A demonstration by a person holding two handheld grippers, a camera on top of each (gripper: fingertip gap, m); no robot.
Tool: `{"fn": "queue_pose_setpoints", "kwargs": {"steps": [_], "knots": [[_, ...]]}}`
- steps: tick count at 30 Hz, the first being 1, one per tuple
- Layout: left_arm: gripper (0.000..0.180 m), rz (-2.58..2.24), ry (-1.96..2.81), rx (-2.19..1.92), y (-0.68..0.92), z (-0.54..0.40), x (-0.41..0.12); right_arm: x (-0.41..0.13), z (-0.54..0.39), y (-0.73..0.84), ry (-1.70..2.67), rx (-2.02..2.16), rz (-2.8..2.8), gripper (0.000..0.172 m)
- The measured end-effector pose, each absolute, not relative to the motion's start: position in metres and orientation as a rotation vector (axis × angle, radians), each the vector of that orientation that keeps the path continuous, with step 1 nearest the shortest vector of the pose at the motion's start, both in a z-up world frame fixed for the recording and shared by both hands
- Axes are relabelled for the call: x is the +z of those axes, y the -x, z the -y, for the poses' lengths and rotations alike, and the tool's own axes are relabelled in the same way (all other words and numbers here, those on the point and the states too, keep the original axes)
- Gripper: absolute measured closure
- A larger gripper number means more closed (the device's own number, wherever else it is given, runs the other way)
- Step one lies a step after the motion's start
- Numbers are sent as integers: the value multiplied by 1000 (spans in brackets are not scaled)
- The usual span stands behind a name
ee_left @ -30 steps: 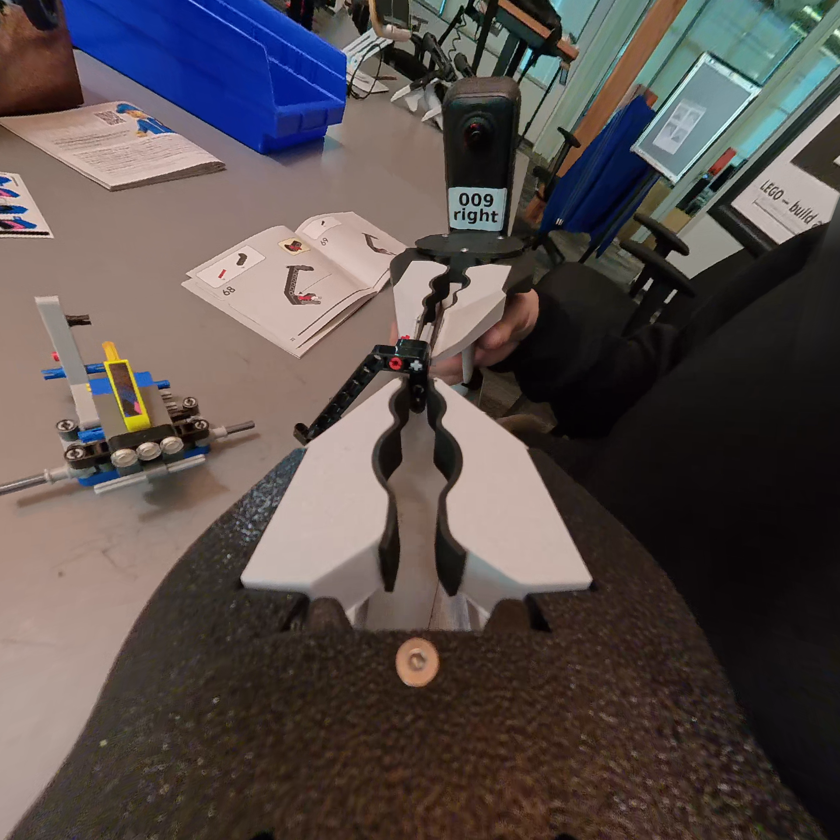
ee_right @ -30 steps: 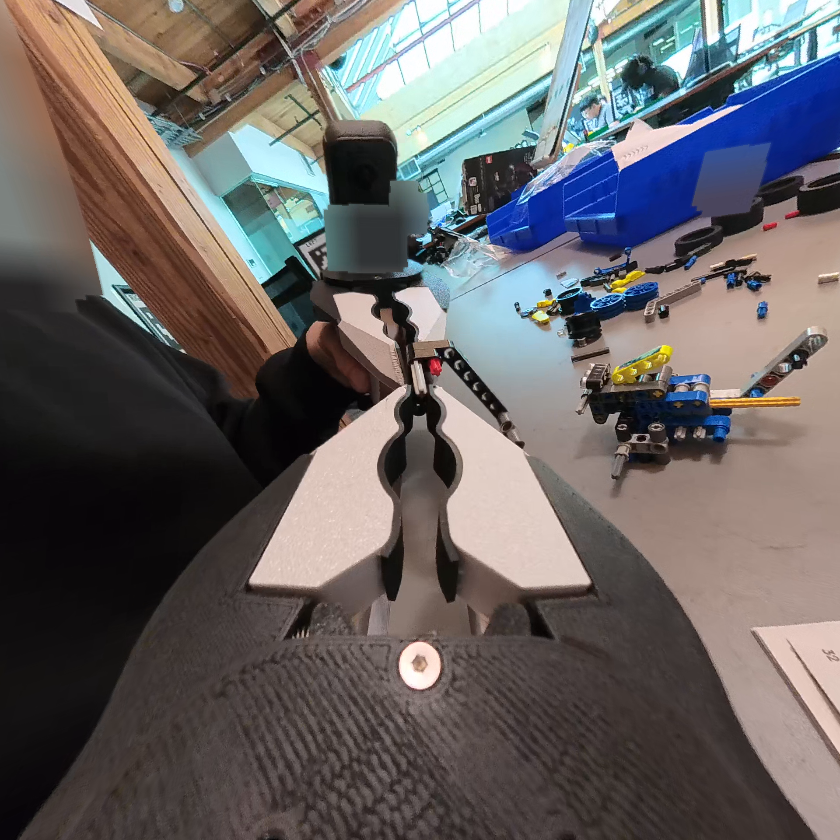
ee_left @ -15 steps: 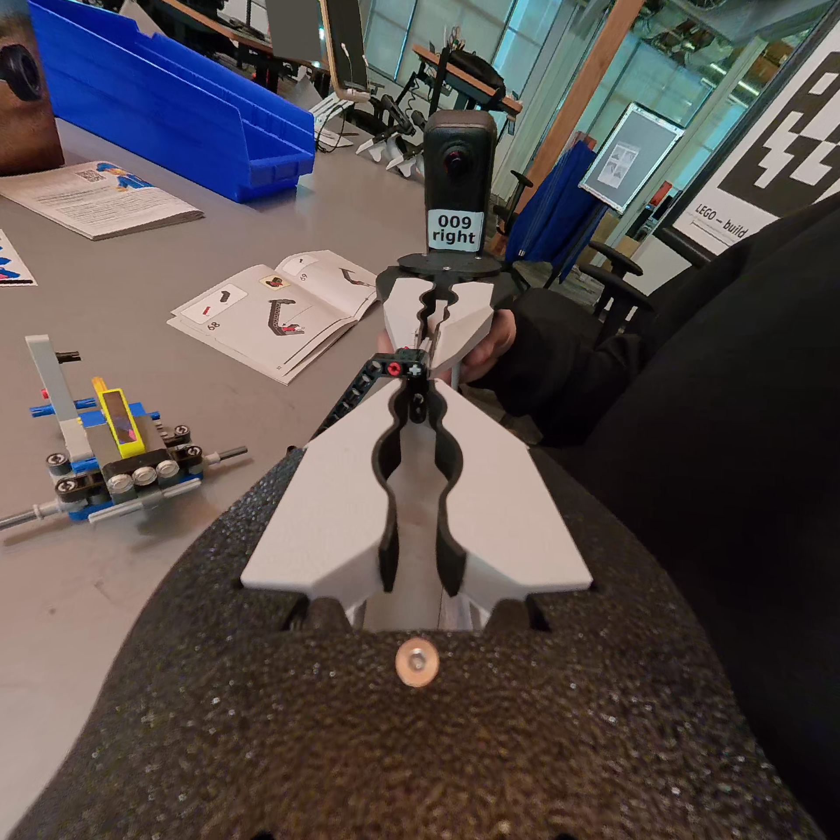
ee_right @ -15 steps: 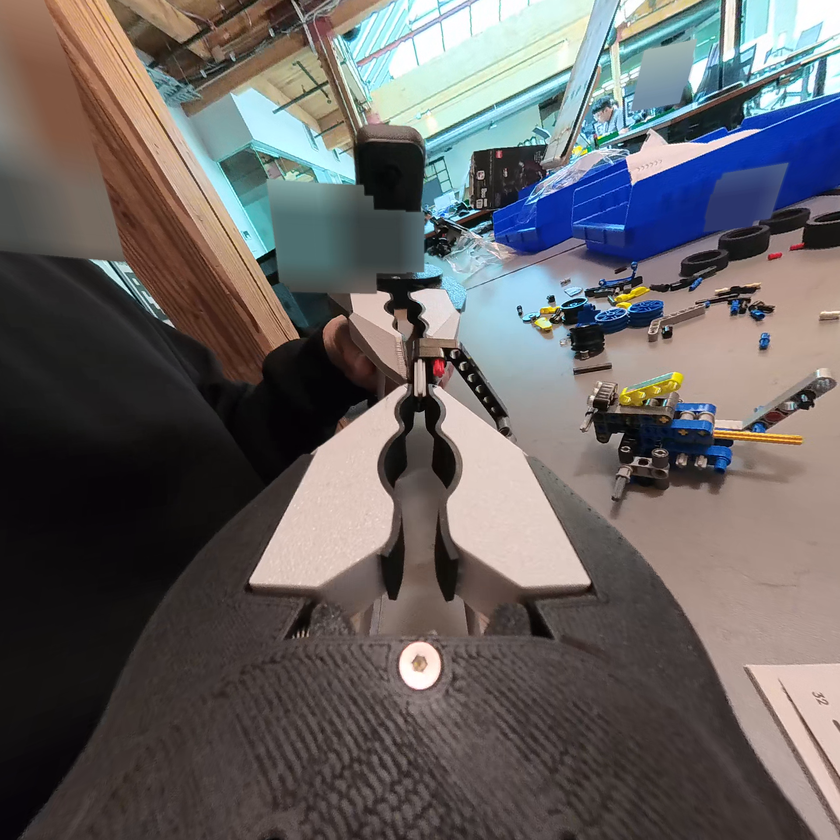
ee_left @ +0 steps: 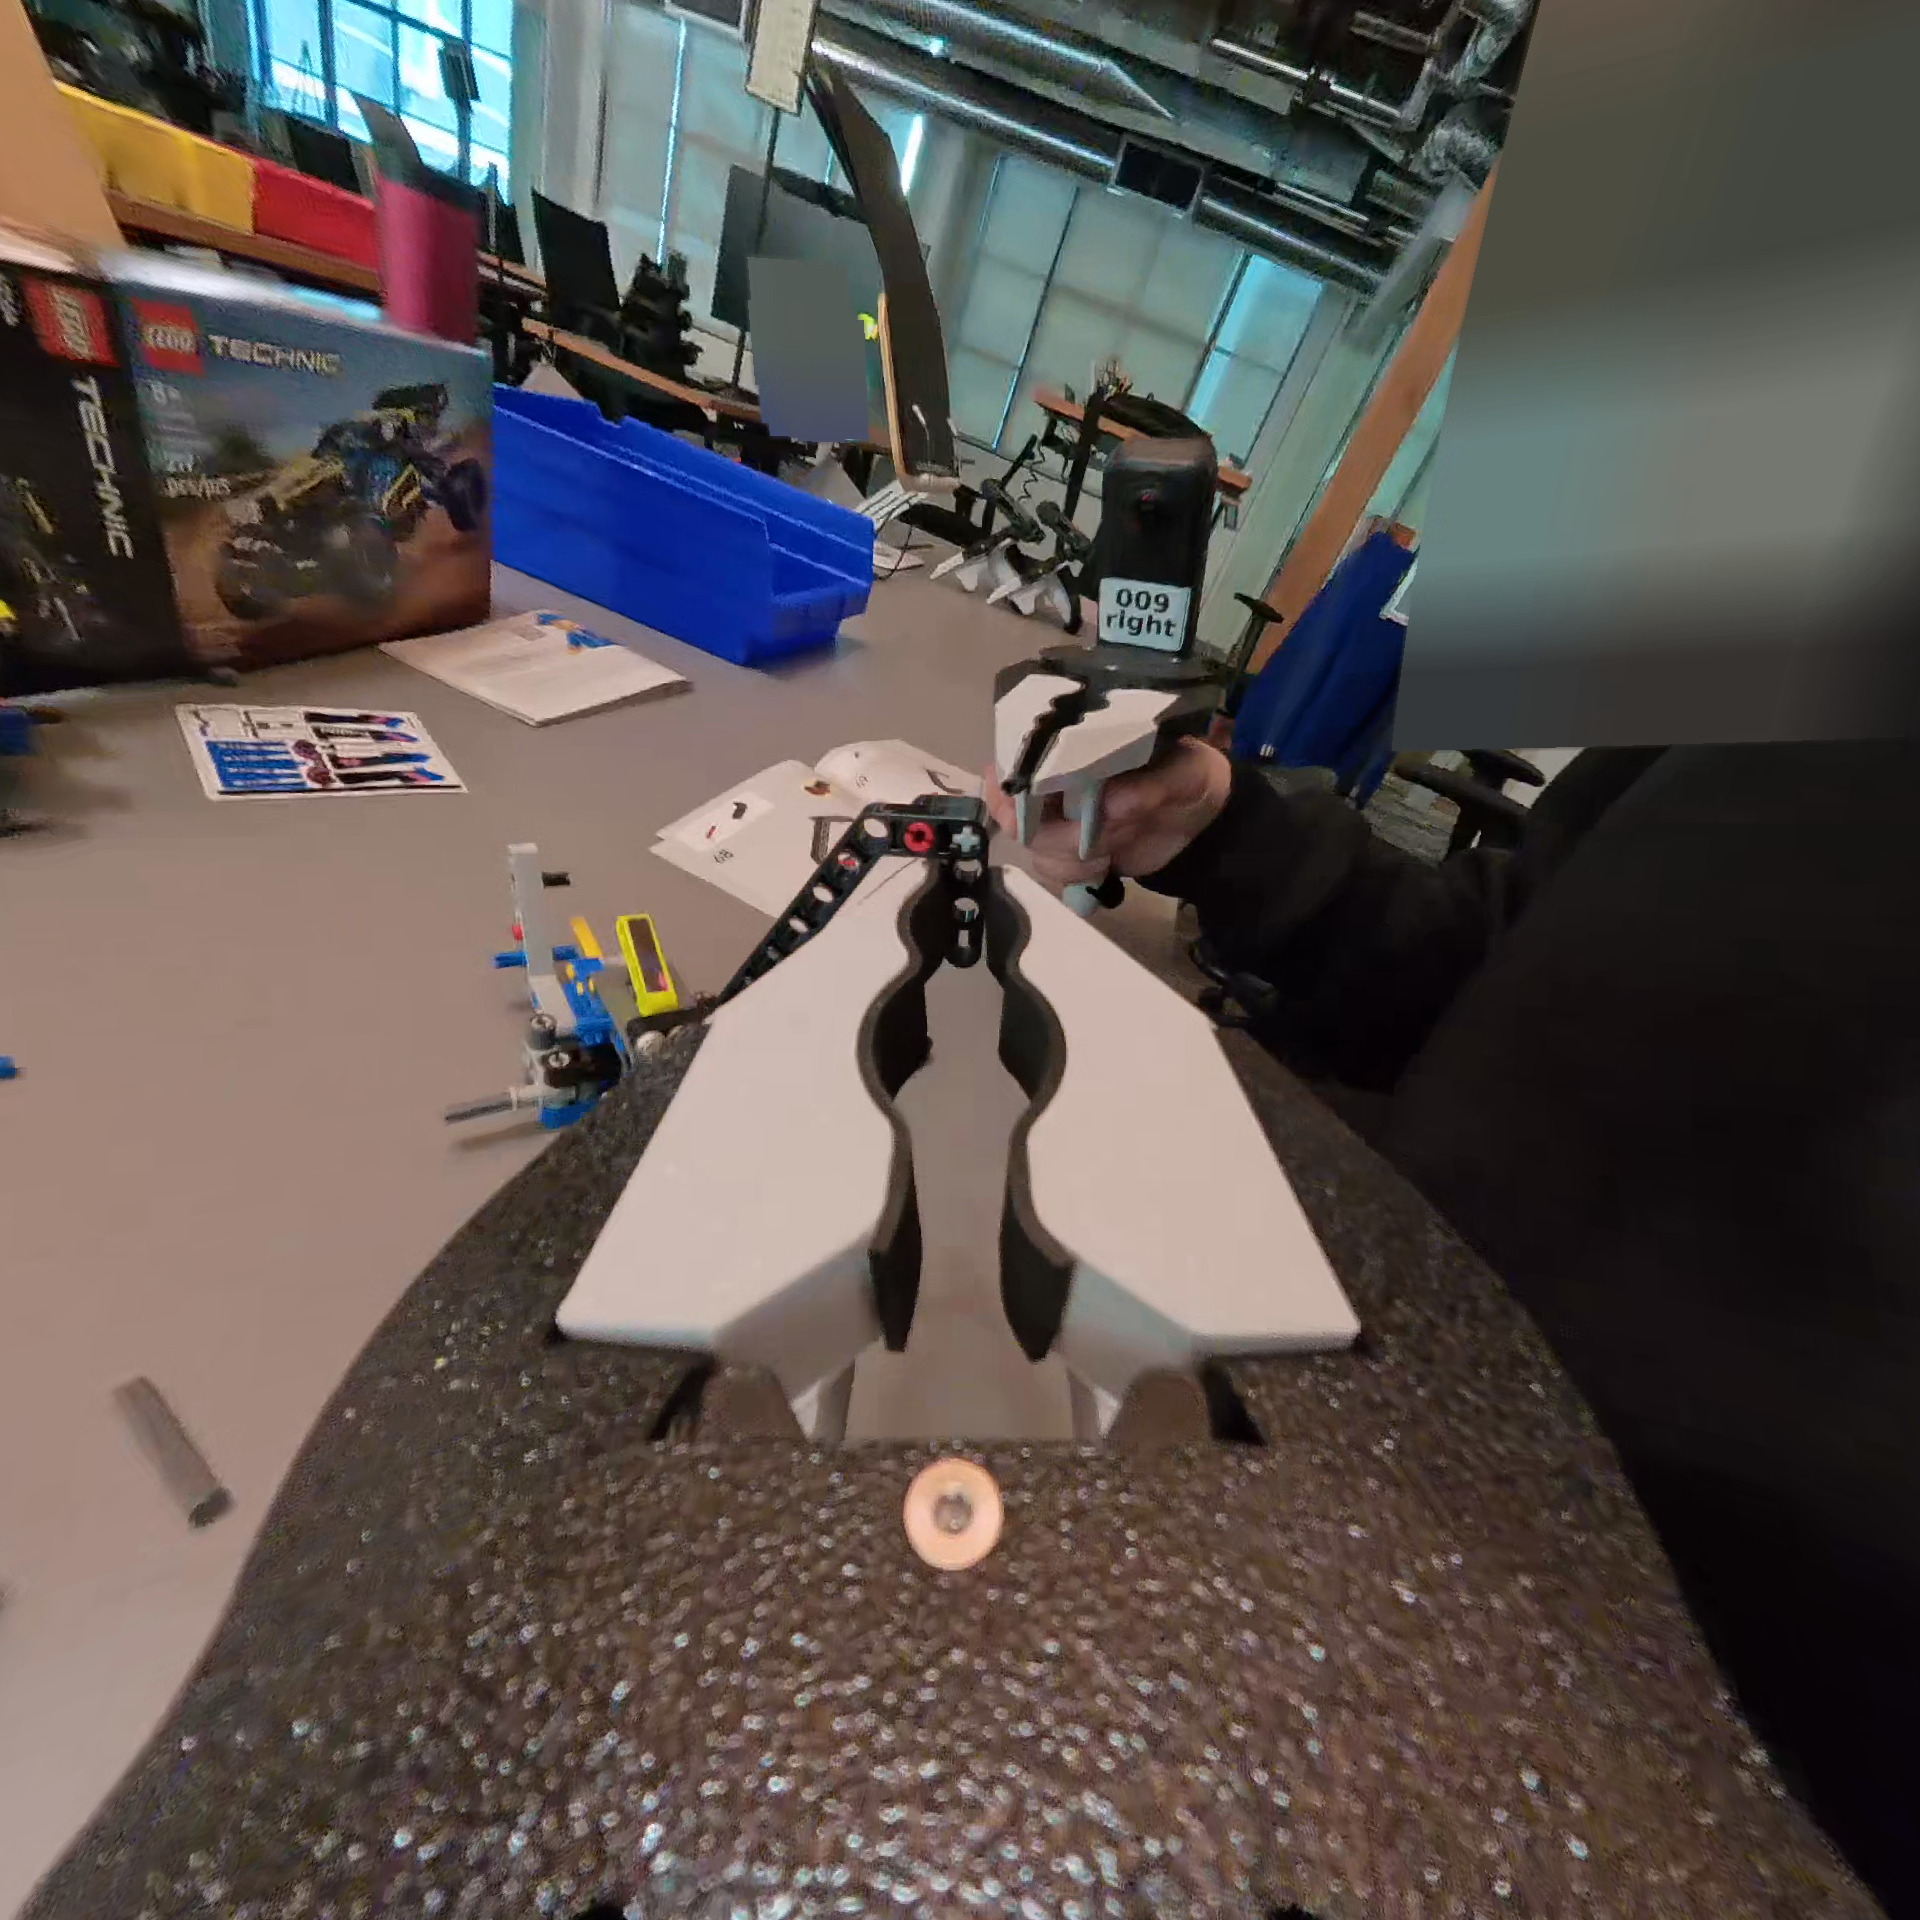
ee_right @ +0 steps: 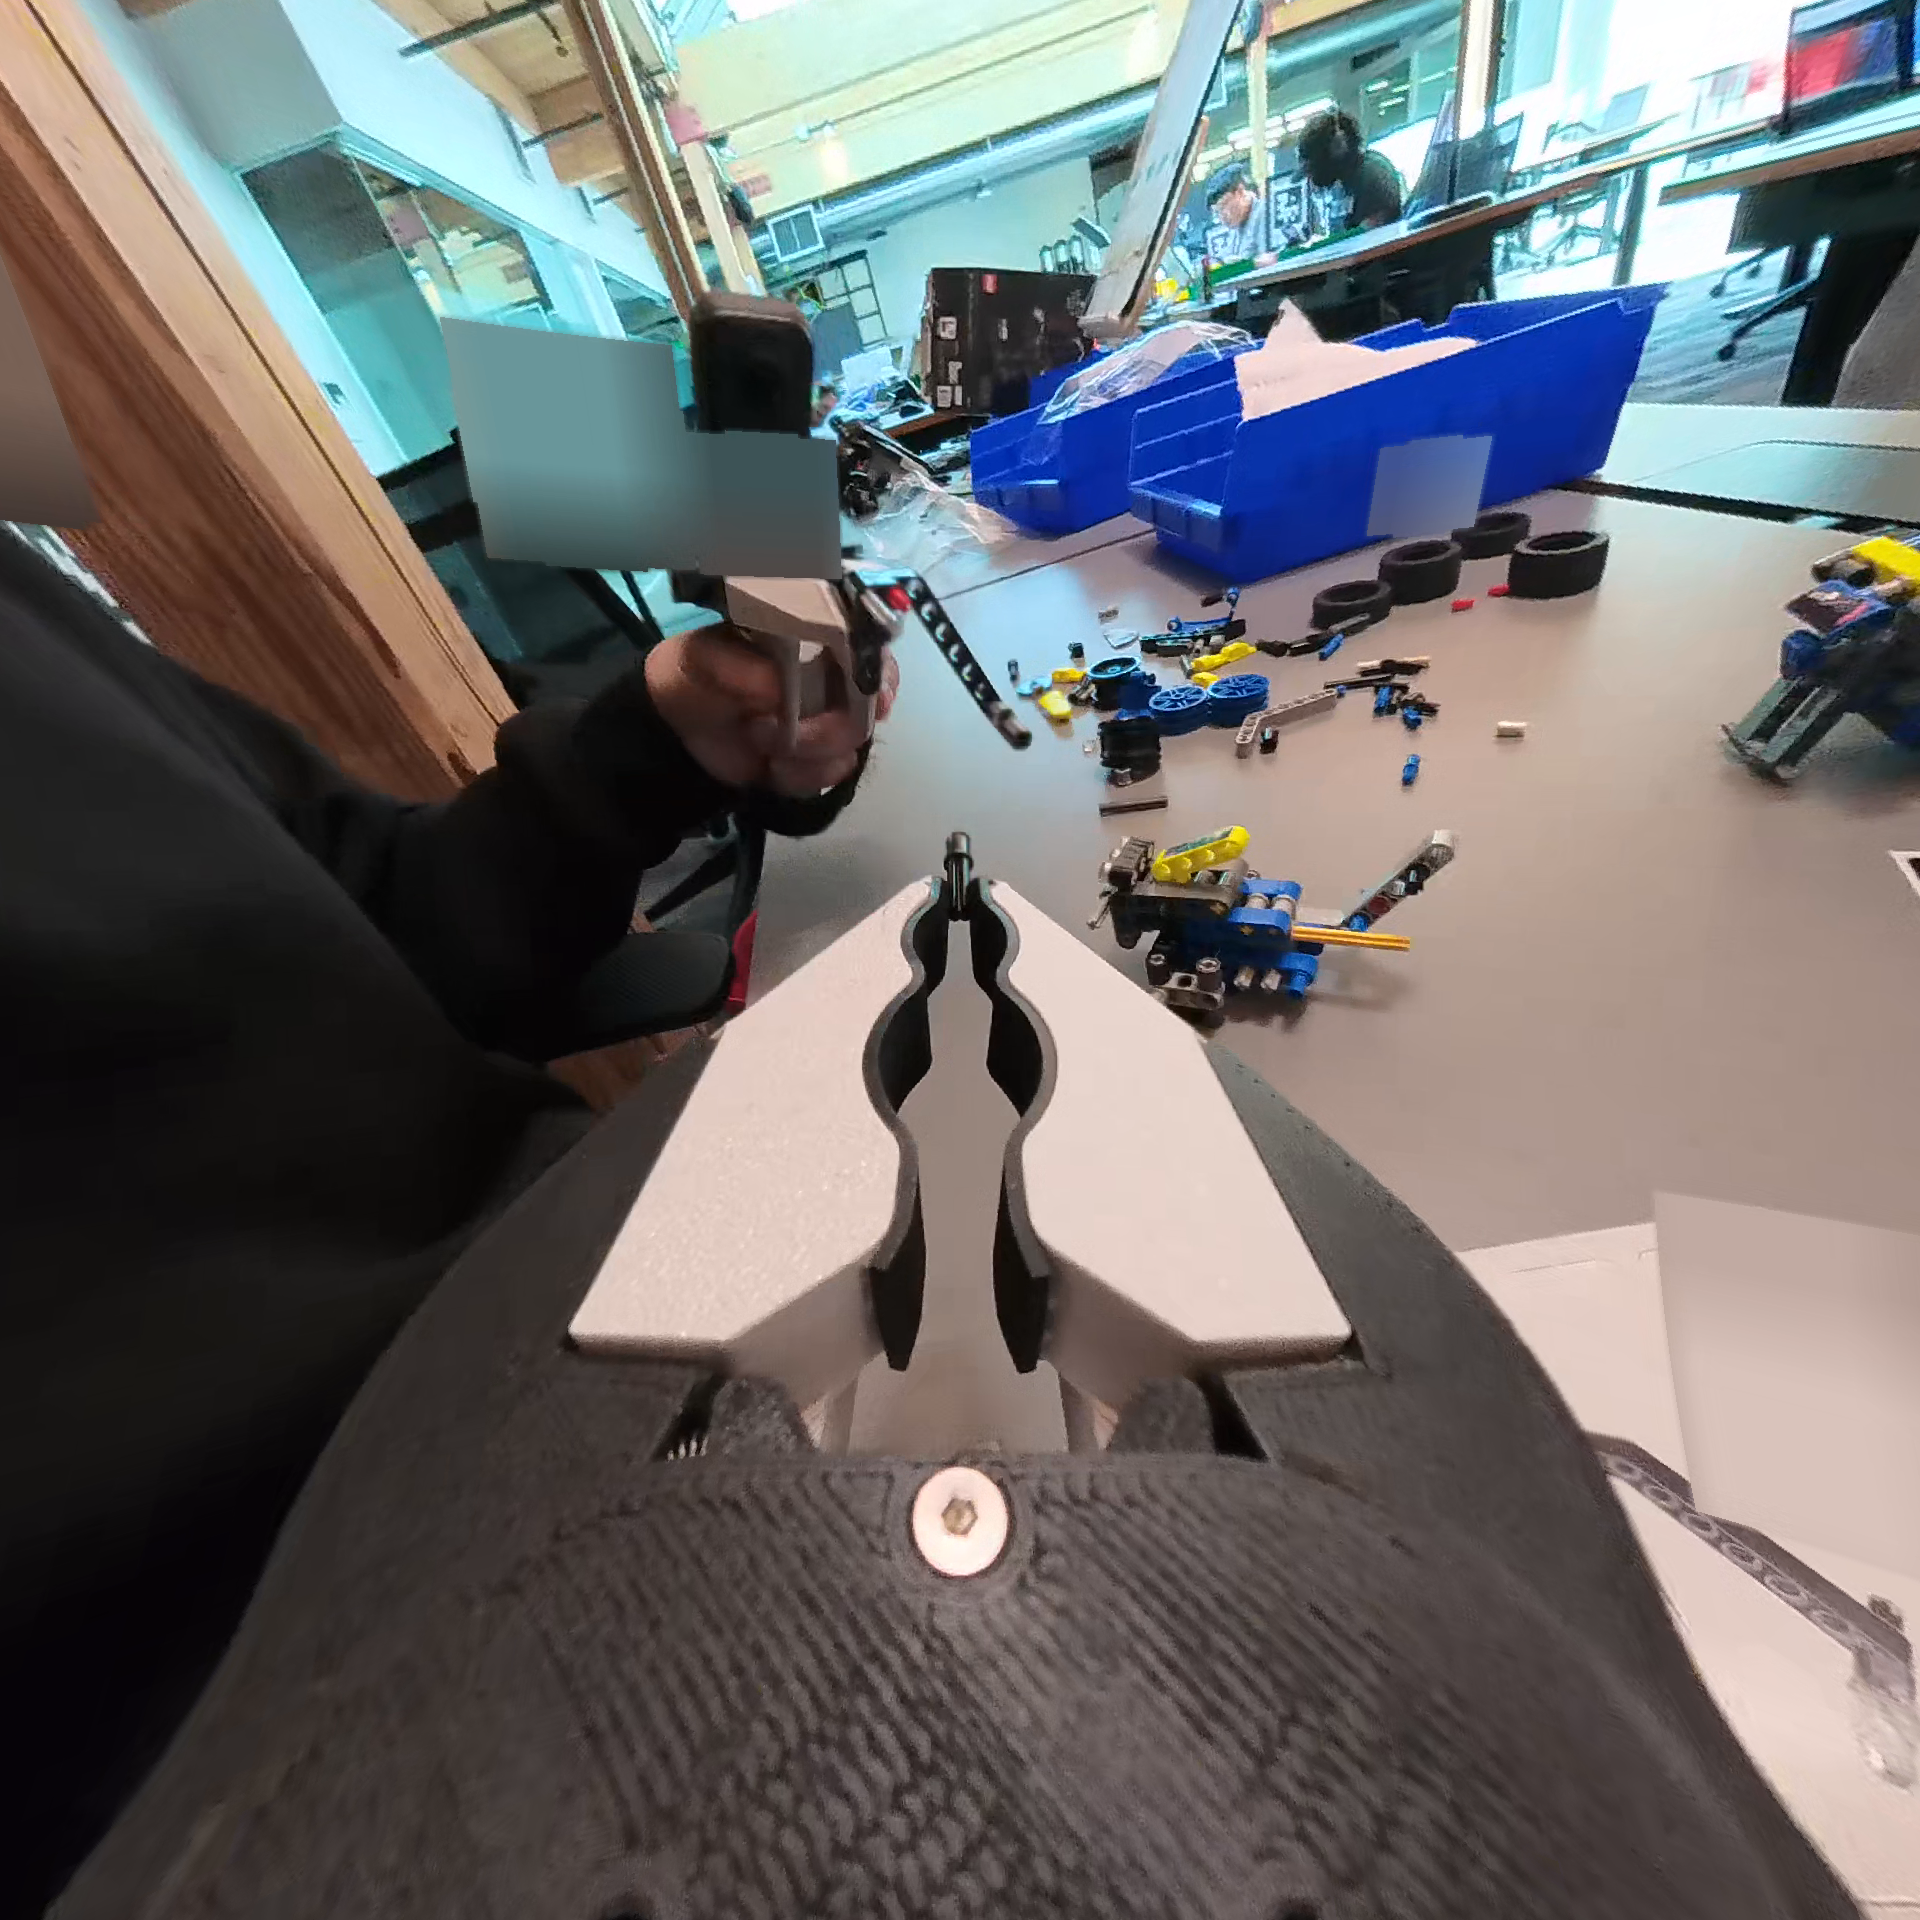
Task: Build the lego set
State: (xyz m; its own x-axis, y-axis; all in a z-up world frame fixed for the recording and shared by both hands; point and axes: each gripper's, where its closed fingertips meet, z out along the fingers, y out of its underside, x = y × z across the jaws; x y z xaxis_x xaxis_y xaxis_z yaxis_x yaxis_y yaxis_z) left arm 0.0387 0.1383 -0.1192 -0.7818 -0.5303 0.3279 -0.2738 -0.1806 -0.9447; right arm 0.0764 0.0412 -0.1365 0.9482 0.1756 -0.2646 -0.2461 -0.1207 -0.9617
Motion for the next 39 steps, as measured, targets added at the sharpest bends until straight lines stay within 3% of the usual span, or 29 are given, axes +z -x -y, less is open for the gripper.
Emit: {"fn": "queue_pose_setpoints", "kwargs": {"steps": [5,11,16,19,24,39], "knots": [[177,-1842,1018,-2112,-44,-142,-121,-140,-49,-86,1669,309,-73,170],[177,-1861,1046,-2004,-47,-154,-131,-183,-70,-164,2004,-266,-68,170],[177,-1879,1066,-1978,-48,-156,-139,-220,-101,-203,2201,-421,-40,170],[177,-1879,1067,-1986,-47,-157,-141,-239,-102,-201,2287,-357,-48,153],[177,-1886,1060,-2012,-47,-158,-143,-237,-86,-200,2301,-349,-95,147],[177,-1934,1008,-2085,-46,-149,-151,-205,-58,-128,2169,-303,-64,159]]}}
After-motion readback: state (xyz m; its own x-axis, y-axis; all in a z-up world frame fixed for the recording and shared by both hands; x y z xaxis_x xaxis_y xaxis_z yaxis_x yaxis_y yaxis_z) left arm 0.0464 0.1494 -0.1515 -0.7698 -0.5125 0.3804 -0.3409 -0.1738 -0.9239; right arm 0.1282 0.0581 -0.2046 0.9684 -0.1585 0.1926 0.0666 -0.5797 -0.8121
